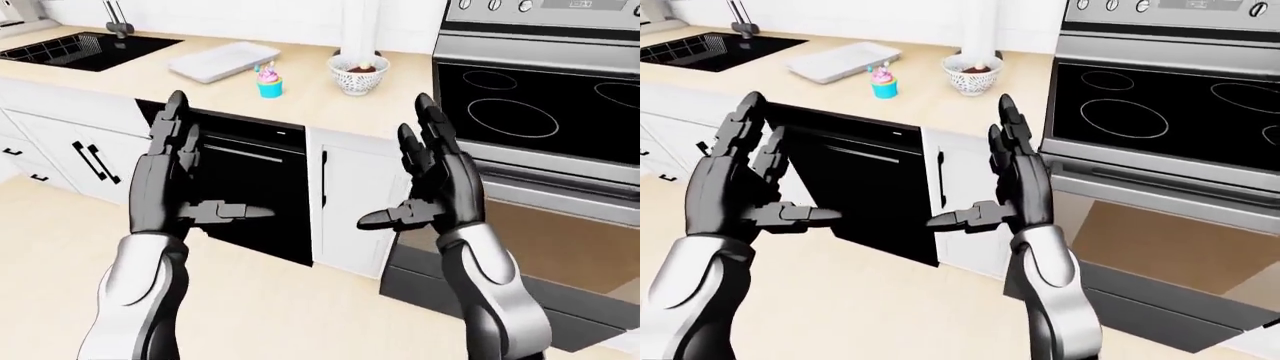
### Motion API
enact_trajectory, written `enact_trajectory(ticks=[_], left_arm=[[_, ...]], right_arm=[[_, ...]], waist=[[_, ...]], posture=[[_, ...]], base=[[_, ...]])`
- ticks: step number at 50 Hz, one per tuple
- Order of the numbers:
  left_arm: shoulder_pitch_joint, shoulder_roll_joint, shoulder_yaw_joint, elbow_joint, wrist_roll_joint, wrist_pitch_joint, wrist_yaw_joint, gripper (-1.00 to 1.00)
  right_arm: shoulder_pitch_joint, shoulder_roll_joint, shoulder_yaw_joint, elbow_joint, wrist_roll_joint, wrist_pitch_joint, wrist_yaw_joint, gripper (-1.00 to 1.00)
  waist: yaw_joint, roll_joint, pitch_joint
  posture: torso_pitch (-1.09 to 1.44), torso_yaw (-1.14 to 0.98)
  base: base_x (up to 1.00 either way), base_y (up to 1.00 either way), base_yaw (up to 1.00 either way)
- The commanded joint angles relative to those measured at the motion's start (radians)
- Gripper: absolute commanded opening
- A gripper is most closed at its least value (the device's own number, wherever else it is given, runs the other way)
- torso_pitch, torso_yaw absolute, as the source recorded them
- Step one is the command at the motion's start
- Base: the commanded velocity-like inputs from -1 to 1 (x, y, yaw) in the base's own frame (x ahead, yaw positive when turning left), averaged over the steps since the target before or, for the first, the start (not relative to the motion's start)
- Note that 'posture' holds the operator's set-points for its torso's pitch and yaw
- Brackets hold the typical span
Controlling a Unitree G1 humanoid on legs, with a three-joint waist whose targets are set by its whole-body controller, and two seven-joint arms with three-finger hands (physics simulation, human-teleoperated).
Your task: Pick up the bowl with cake and place it on the tray. Pick up the cupcake and place it on the tray.
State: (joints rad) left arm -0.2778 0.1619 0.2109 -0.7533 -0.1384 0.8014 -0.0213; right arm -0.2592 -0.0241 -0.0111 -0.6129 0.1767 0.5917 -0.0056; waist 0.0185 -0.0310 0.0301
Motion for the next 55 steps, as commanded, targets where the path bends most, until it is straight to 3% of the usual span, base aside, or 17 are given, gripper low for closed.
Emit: enact_trajectory(ticks=[1, 2, 3, 5, 11, 14, 16, 26, 30, 31, 35, 39, 41, 43, 44, 48, 55], left_arm=[[-0.020, 0.003, -0.005, -0.026, -0.004, -0.023, 0.000, 1.00], [-0.020, 0.003, -0.005, -0.024, -0.004, -0.024, -0.001, 1.00], [-0.020, 0.003, -0.005, -0.024, -0.005, -0.024, -0.001, 1.00], [-0.020, 0.004, -0.003, -0.029, -0.007, -0.018, 0.000, 1.00], [-0.019, 0.007, 0.004, -0.034, -0.012, -0.012, 0.001, 1.00], [-0.019, 0.007, 0.005, -0.028, -0.013, -0.018, 0.001, 1.00], [-0.013, 0.006, 0.004, -0.021, -0.013, -0.030, -0.001, 1.00], [0.006, -0.002, -0.003, 0.020, -0.005, -0.083, -0.008, 1.00], [0.014, -0.005, -0.005, 0.034, -0.001, -0.101, -0.011, 1.00], [0.014, -0.005, -0.006, 0.039, 0.000, -0.106, -0.012, 1.00], [0.008, -0.008, -0.013, 0.039, 0.004, -0.101, -0.008, 1.00], [0.003, -0.010, -0.013, 0.037, -0.003, -0.096, -0.008, 1.00], [0.000, -0.009, -0.011, 0.032, -0.005, -0.088, -0.006, 1.00], [0.002, -0.007, -0.012, 0.031, -0.006, -0.089, -0.006, 1.00], [0.001, -0.007, -0.010, 0.025, -0.007, -0.082, -0.005, 1.00], [-0.006, -0.005, -0.008, 0.032, -0.011, -0.082, -0.005, 1.00], [-0.014, -0.003, -0.013, 0.052, -0.009, -0.091, -0.002, 1.00]], right_arm=[[-0.015, -0.006, -0.011, -0.017, -0.001, -0.032, 0.002, 1.00], [-0.014, -0.008, -0.012, -0.009, -0.003, -0.038, 0.004, 1.00], [-0.014, -0.008, -0.012, -0.009, -0.004, -0.039, 0.004, 1.00], [-0.015, -0.007, -0.011, -0.021, -0.002, -0.026, 0.000, 1.00], [-0.018, -0.007, -0.007, -0.021, -0.007, -0.023, -0.001, 1.00], [-0.022, -0.006, -0.005, -0.014, -0.011, -0.025, 0.000, 1.00], [-0.021, -0.004, -0.003, -0.006, -0.014, -0.032, 0.001, 1.00], [-0.015, 0.005, 0.002, 0.028, -0.019, -0.065, 0.009, 1.00], [-0.011, 0.007, 0.000, 0.041, -0.011, -0.078, 0.010, 1.00], [-0.012, 0.006, -0.002, 0.049, -0.009, -0.086, 0.012, 1.00], [-0.005, 0.005, -0.001, 0.054, -0.008, -0.096, 0.012, 1.00], [-0.002, 0.001, 0.000, 0.045, -0.010, -0.090, 0.013, 1.00], [-0.001, 0.001, -0.001, 0.045, -0.011, -0.091, 0.014, 1.00], [-0.002, 0.002, -0.002, 0.043, -0.010, -0.089, 0.013, 1.00], [-0.003, 0.002, -0.003, 0.047, -0.009, -0.092, 0.014, 1.00], [-0.005, 0.002, -0.001, 0.050, -0.010, -0.094, 0.014, 1.00], [-0.013, 0.001, -0.007, 0.049, -0.003, -0.090, 0.013, 1.00]], waist=[[-0.003, -0.017, -0.020], [0.001, -0.020, -0.032], [-0.016, -0.001, -0.015], [-0.018, -0.017, -0.016], [-0.022, 0.027, -0.006], [-0.028, 0.070, -0.009], [-0.031, 0.131, -0.027], [-0.017, 0.043, -0.014], [-0.011, -0.034, -0.007], [-0.021, -0.005, 0.009], [-0.020, -0.001, 0.002], [-0.025, 0.034, 0.010], [-0.032, 0.068, 0.006], [-0.033, 0.131, -0.013], [-0.017, 0.102, -0.009], [-0.011, 0.096, -0.004], [0.007, 0.013, -0.006]], posture=[[0.00, 0.00], [0.00, 0.00], [0.00, 0.00], [0.00, 0.00], [0.00, 0.00], [0.00, 0.00], [0.00, 0.00], [0.00, 0.00], [0.00, 0.00], [0.00, 0.00], [0.00, 0.00], [0.00, 0.00], [0.00, 0.00], [0.00, 0.00], [0.00, 0.00], [0.00, 0.00], [0.00, 0.00]], base=[[0.11, 0.00, 0.00], [0.11, 0.03, 0.00], [0.07, 0.10, 0.00], [0.07, 0.11, 0.00], [0.08, 0.11, 0.00], [0.07, 0.11, 0.00], [0.08, 0.12, 0.00], [0.08, 0.12, 0.00], [0.30, 0.04, 0.00], [0.36, 0.00, 0.00], [0.38, 0.00, 0.00], [0.38, 0.00, 0.00], [0.38, 0.00, 0.00], [0.38, 0.04, 0.00], [0.38, 0.04, 0.00], [0.38, 0.05, 0.00], [0.38, 0.04, 0.00]])
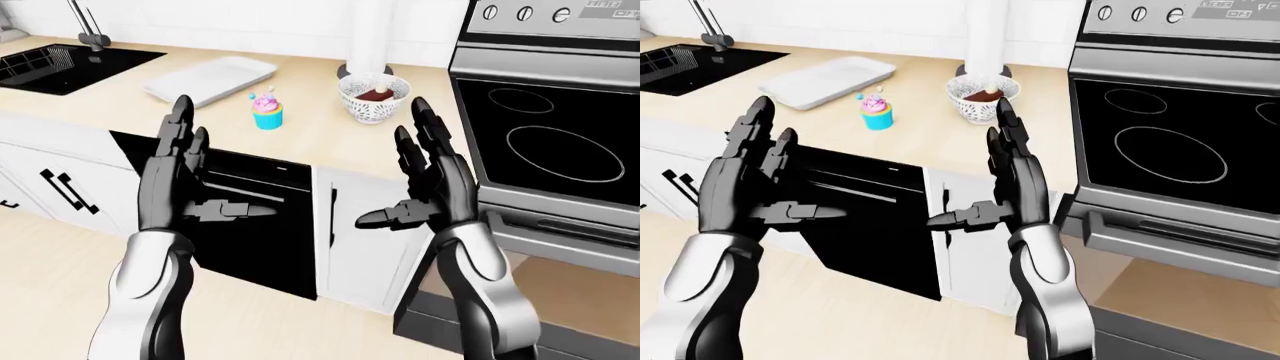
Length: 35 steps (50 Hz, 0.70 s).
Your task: Pick up the bowl with cake and place it on the tray. Pick up the cupcake and place it on the tray.
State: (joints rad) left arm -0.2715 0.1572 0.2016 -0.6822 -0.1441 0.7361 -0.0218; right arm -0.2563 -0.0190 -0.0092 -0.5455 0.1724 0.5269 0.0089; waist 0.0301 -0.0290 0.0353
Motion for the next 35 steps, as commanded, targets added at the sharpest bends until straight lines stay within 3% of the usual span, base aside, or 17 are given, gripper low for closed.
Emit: enact_trajectory(ticks=[1, 5, 11, 13, 15, 16, 17, 18, 21, 24, 27, 29, 30, 31, 32, 34, 35], left_arm=[[-0.021, 0.002, -0.005, -0.013, -0.002, -0.031, -0.002, 1.00], [-0.016, 0.000, -0.009, -0.007, 0.001, -0.041, -0.003, 1.00], [-0.006, -0.005, -0.010, -0.008, 0.004, -0.050, -0.004, 1.00], [-0.017, -0.001, -0.003, -0.021, -0.001, -0.030, -0.001, 1.00], [-0.024, 0.004, 0.003, -0.027, -0.007, -0.021, 0.001, 1.00], [-0.029, 0.006, 0.003, -0.033, -0.008, -0.011, 0.003, 1.00], [-0.034, 0.009, 0.005, -0.031, -0.010, -0.010, 0.004, 1.00], [-0.038, 0.011, 0.006, -0.034, -0.012, -0.007, 0.005, 1.00], [-0.044, 0.014, 0.011, -0.042, -0.020, 0.005, 0.010, 1.00], [-0.043, 0.017, 0.013, -0.046, -0.024, 0.007, 0.012, 1.00], [-0.049, 0.022, 0.019, -0.057, -0.032, 0.022, 0.015, 1.00], [-0.055, 0.028, 0.026, -0.068, -0.040, 0.034, 0.017, 1.00], [-0.056, 0.029, 0.029, -0.073, -0.043, 0.039, 0.018, 1.00], [-0.055, 0.030, 0.029, -0.073, -0.044, 0.038, 0.019, 1.00], [-0.052, 0.030, 0.029, -0.069, -0.044, 0.032, 0.018, 1.00], [-0.051, 0.032, 0.033, -0.067, -0.047, 0.028, 0.018, 1.00], [-0.052, 0.034, 0.035, -0.070, -0.049, 0.032, 0.018, 1.00]], right_arm=[[-0.017, -0.004, -0.009, -0.017, 0.002, -0.026, -0.002, 1.00], [-0.018, -0.005, -0.008, -0.012, 0.002, -0.031, -0.003, 1.00], [-0.017, -0.008, -0.013, -0.030, 0.009, -0.024, -0.004, 1.00], [-0.019, -0.010, -0.017, -0.044, 0.015, -0.013, -0.006, 1.00], [-0.028, -0.014, -0.030, -0.060, 0.030, -0.001, -0.008, 1.00], [-0.031, -0.017, -0.032, -0.067, 0.034, 0.006, -0.011, 1.00], [-0.041, -0.021, -0.043, -0.082, 0.045, 0.021, -0.017, 1.00], [-0.045, -0.026, -0.051, -0.096, 0.055, 0.031, -0.022, 1.00], [-0.046, -0.038, -0.058, -0.118, 0.068, 0.036, -0.028, 1.00], [-0.048, -0.042, -0.062, -0.143, 0.078, 0.053, -0.037, 1.00], [-0.061, -0.050, -0.071, -0.197, 0.097, 0.100, -0.052, 1.00], [-0.067, -0.057, -0.081, -0.218, 0.110, 0.115, -0.058, 1.00], [-0.069, -0.059, -0.086, -0.223, 0.116, 0.119, -0.061, 1.00], [-0.070, -0.061, -0.087, -0.226, 0.118, 0.121, -0.063, 1.00], [-0.072, -0.063, -0.089, -0.228, 0.121, 0.124, -0.065, 1.00], [-0.080, -0.067, -0.092, -0.241, 0.131, 0.138, -0.074, 1.00], [-0.082, -0.069, -0.092, -0.245, 0.134, 0.143, -0.076, 1.00]], waist=[[-0.005, -0.018, -0.021], [-0.031, -0.016, -0.003], [-0.046, 0.033, 0.003], [-0.051, 0.067, -0.005], [-0.050, 0.133, -0.028], [-0.037, 0.104, -0.017], [-0.044, 0.119, -0.009], [-0.035, 0.116, -0.008], [-0.025, 0.094, -0.027], [-0.020, 0.064, -0.024], [-0.016, 0.022, -0.024], [-0.017, -0.034, -0.039], [-0.023, 0.012, -0.029], [-0.024, -0.010, -0.021], [-0.030, -0.015, -0.020], [-0.035, -0.005, -0.028], [-0.036, 0.000, -0.018]], posture=[[0.00, 0.00], [0.00, 0.00], [0.00, 0.00], [0.00, 0.00], [0.00, 0.00], [0.00, 0.00], [0.00, 0.00], [0.00, 0.00], [0.00, 0.00], [0.00, 0.00], [0.00, 0.00], [0.00, 0.00], [0.00, 0.00], [0.00, 0.00], [0.00, 0.00], [0.00, 0.00], [0.00, 0.00]], base=[[0.38, 0.05, 0.00], [0.38, 0.04, 0.00], [0.38, 0.05, 0.00], [0.38, 0.05, 0.00], [0.36, 0.05, 0.00], [0.31, 0.06, 0.00], [0.27, 0.05, 0.00], [0.23, 0.05, 0.00], [0.18, 0.05, 0.00], [0.14, 0.04, 0.00], [0.13, 0.04, 0.00], [0.12, 0.01, 0.00], [0.09, 0.00, 0.00], [0.09, 0.00, 0.00], [0.09, 0.00, 0.00], [0.07, 0.00, 0.00], [0.00, 0.00, 0.00]])
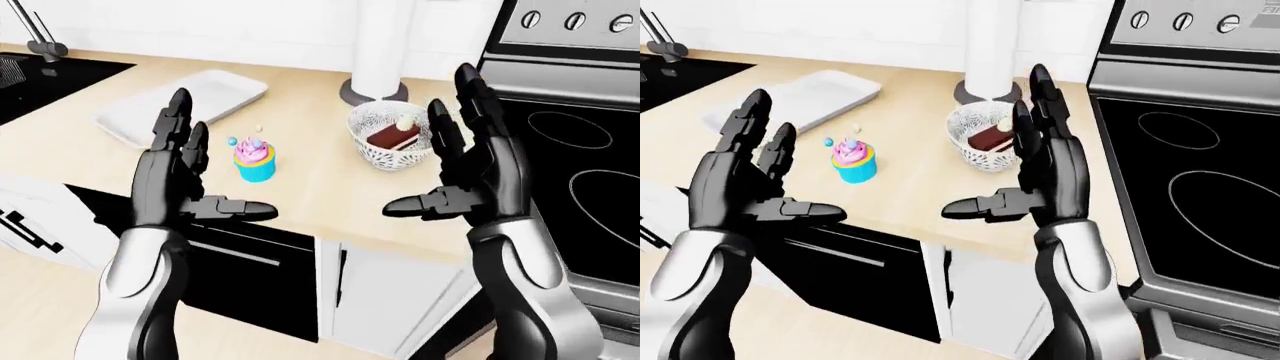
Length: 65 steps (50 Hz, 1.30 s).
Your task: Pick up the bowl with cake and place it on the tray. Pick up the cupcake and place it on the tray.
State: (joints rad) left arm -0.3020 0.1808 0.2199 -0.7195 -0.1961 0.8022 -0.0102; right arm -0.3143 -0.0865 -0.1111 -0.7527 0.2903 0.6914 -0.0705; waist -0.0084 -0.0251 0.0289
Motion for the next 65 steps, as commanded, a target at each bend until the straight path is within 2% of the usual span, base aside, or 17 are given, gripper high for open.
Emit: enact_trajectory(ticks=[1, 4, 6, 8, 10, 13, 19, 23, 25, 30, 37, 38, 42, 49, 52, 57, 65], left_arm=[[-0.024, 0.013, 0.021, -0.039, -0.001, -0.026, 0.009, 1.00], [-0.022, 0.019, 0.031, -0.045, -0.010, -0.023, 0.009, 1.00], [-0.015, 0.023, 0.042, -0.042, -0.018, -0.032, 0.006, 1.00], [-0.010, 0.026, 0.047, -0.044, -0.022, -0.034, 0.007, 1.00], [-0.009, 0.028, 0.049, -0.042, -0.027, -0.036, 0.008, 1.00], [-0.004, 0.029, 0.050, -0.042, -0.030, -0.041, 0.009, 1.00], [0.010, 0.027, 0.050, -0.053, -0.030, -0.045, 0.010, 1.00], [0.015, 0.023, 0.046, -0.050, -0.026, -0.050, 0.010, 1.00], [0.016, 0.021, 0.044, -0.051, -0.024, -0.051, 0.010, 1.00], [0.013, 0.019, 0.040, -0.047, -0.019, -0.052, 0.010, 1.00], [0.012, 0.014, 0.033, -0.037, -0.013, -0.060, 0.008, 1.00], [0.012, 0.014, 0.033, -0.030, -0.012, -0.066, 0.007, 1.00], [0.011, 0.012, 0.027, -0.011, -0.005, -0.083, 0.005, 1.00], [0.001, 0.009, 0.018, 0.018, 0.003, -0.101, 0.006, 1.00], [-0.005, 0.011, 0.021, 0.008, -0.003, -0.087, 0.010, 1.00], [-0.009, 0.014, 0.025, -0.004, -0.010, -0.074, 0.014, 1.00], [0.006, 0.013, 0.030, -0.004, -0.017, -0.087, 0.013, 1.00]], right_arm=[[-0.026, -0.001, 0.007, -0.044, 0.024, -0.020, 0.002, 1.00], [-0.033, -0.009, 0.007, -0.049, 0.031, -0.019, -0.003, 1.00], [-0.039, -0.014, 0.001, -0.058, 0.037, -0.009, -0.006, 1.00], [-0.046, -0.018, -0.004, -0.065, 0.041, 0.000, -0.012, 1.00], [-0.050, -0.025, -0.011, -0.076, 0.046, 0.010, -0.016, 1.00], [-0.059, -0.036, -0.027, -0.103, 0.061, 0.032, -0.025, 1.00], [-0.063, -0.063, -0.046, -0.129, 0.067, 0.045, -0.033, 1.00], [-0.078, -0.100, -0.052, -0.127, 0.001, 0.043, -0.015, 1.00], [-0.090, -0.133, -0.057, -0.114, -0.067, 0.038, 0.001, 1.00], [-0.122, -0.158, -0.069, -0.117, -0.178, 0.059, 0.055, 1.00], [-0.198, -0.194, -0.005, -0.089, -0.438, 0.069, 0.156, 1.00], [-0.199, -0.202, 0.009, -0.057, -0.493, 0.037, 0.176, 1.00], [-0.217, -0.180, 0.044, 0.008, -0.652, 0.003, 0.275, 1.00], [-0.242, -0.131, 0.068, 0.086, -0.865, -0.066, 0.425, 1.00], [-0.250, -0.113, 0.057, 0.115, -0.898, -0.087, 0.463, 1.00], [-0.297, -0.127, 0.056, 0.162, -1.012, -0.110, 0.528, 1.00], [-0.299, -0.127, 0.056, 0.233, -1.110, -0.179, 0.578, 1.00]], waist=[[0.001, -0.002, -0.008], [-0.008, 0.020, 0.005], [-0.013, 0.068, -0.010], [-0.012, 0.049, -0.007], [-0.008, 0.040, -0.020], [0.001, 0.028, -0.023], [0.010, 0.022, -0.025], [0.012, 0.022, -0.024], [0.012, 0.021, -0.022], [0.012, 0.019, -0.016], [0.010, 0.020, -0.010], [0.009, 0.021, -0.010], [0.007, 0.023, -0.009], [0.005, 0.029, -0.012], [0.005, 0.031, -0.013], [0.004, 0.032, -0.015], [0.005, 0.034, -0.017]], posture=[[0.00, 0.00], [0.00, 0.00], [0.00, 0.00], [0.00, 0.00], [0.00, 0.00], [0.00, 0.00], [0.00, 0.00], [0.00, 0.00], [0.00, 0.00], [0.00, 0.00], [0.00, 0.00], [0.00, 0.00], [0.00, 0.00], [0.00, 0.00], [0.00, 0.00], [0.00, 0.00], [0.00, 0.00]], base=[[0.00, 0.00, 0.00], [0.00, 0.00, 0.00], [0.00, 0.00, 0.00], [0.00, 0.00, 0.00], [0.00, 0.00, 0.00], [0.00, 0.00, 0.00], [0.00, 0.00, 0.00], [0.00, 0.00, 0.00], [0.00, 0.00, 0.00], [0.00, 0.00, 0.00], [0.00, 0.00, 0.00], [0.00, 0.00, 0.00], [0.00, 0.00, 0.00], [0.00, 0.00, 0.00], [0.00, 0.00, 0.00], [0.00, 0.00, 0.00], [0.00, 0.00, 0.00]])
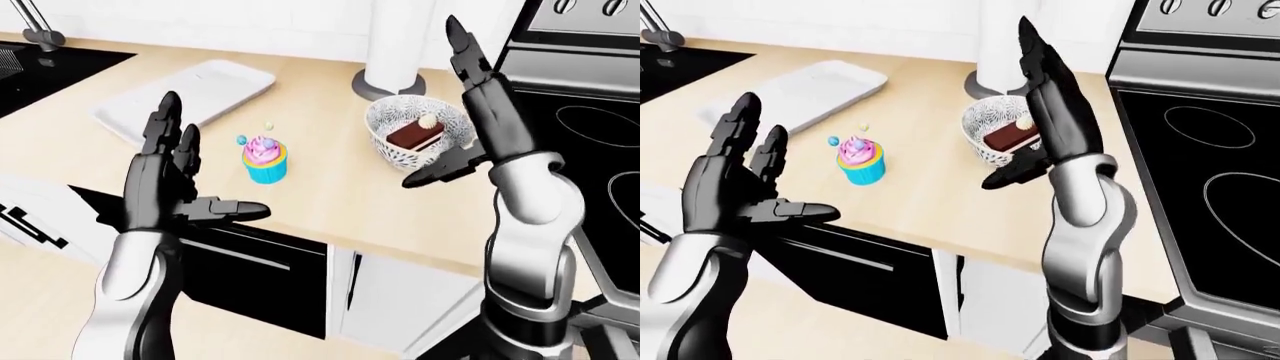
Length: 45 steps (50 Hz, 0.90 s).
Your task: Pick up the bowl with cake and place it on the tray. Pick up the cupcake and place it on the tray.
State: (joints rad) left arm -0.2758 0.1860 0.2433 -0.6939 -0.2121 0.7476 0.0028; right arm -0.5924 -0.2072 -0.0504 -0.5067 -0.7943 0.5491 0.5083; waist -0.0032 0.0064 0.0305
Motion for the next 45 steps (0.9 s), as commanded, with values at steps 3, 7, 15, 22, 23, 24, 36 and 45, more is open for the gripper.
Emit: enact_trajectory(ticks=[3, 7, 15, 22, 23, 24, 36, 45], left_arm=[[-0.023, 0.011, 0.012, -0.036, -0.007, -0.025, 0.001, 1.00], [-0.021, 0.012, 0.013, -0.032, -0.009, -0.032, 0.001, 1.00], [-0.023, 0.014, 0.013, -0.047, -0.013, -0.017, 0.008, 1.00], [-0.023, 0.011, 0.010, -0.044, -0.012, -0.020, 0.008, 1.00], [-0.021, 0.011, 0.010, -0.042, -0.011, -0.024, 0.007, 1.00], [-0.020, 0.011, 0.011, -0.041, -0.011, -0.025, 0.007, 1.00], [-0.020, 0.014, 0.017, -0.045, -0.017, -0.024, 0.007, 1.00], [-0.021, 0.014, 0.013, -0.044, -0.015, -0.024, 0.007, 1.00]], right_arm=[[-0.017, -0.003, -0.008, 0.028, -0.044, -0.075, -0.002, 1.00], [-0.035, -0.008, -0.018, 0.056, -0.068, -0.101, 0.005, 1.00], [-0.051, -0.018, -0.023, 0.106, -0.113, -0.144, -0.002, 1.00], [-0.028, -0.014, -0.020, 0.134, -0.144, -0.177, 0.008, 1.00], [-0.024, -0.008, -0.022, 0.134, -0.140, -0.171, 0.012, 1.00], [-0.020, -0.008, -0.022, 0.139, -0.145, -0.176, 0.002, 1.00], [-0.022, -0.005, -0.020, 0.181, -0.141, -0.173, -0.037, 1.00], [-0.002, -0.009, -0.023, 0.212, -0.137, -0.200, -0.057, 1.00]], waist=[[-0.001, 0.002, -0.021], [0.000, 0.003, -0.023], [0.000, 0.004, -0.023], [0.000, 0.002, -0.025], [0.000, 0.002, -0.025], [0.000, 0.002, -0.025], [0.000, 0.002, -0.025], [0.000, 0.001, -0.024]], posture=[[0.00, 0.00], [0.00, 0.00], [0.00, 0.00], [0.00, 0.00], [0.00, 0.00], [0.00, 0.00], [0.00, 0.00], [0.00, 0.00]], base=[[0.00, 0.00, 0.00], [0.00, 0.00, 0.00], [0.00, 0.00, 0.00], [0.00, 0.00, 0.00], [0.00, 0.00, 0.00], [0.00, 0.00, 0.00], [0.00, 0.00, 0.00], [0.00, 0.00, 0.00]])
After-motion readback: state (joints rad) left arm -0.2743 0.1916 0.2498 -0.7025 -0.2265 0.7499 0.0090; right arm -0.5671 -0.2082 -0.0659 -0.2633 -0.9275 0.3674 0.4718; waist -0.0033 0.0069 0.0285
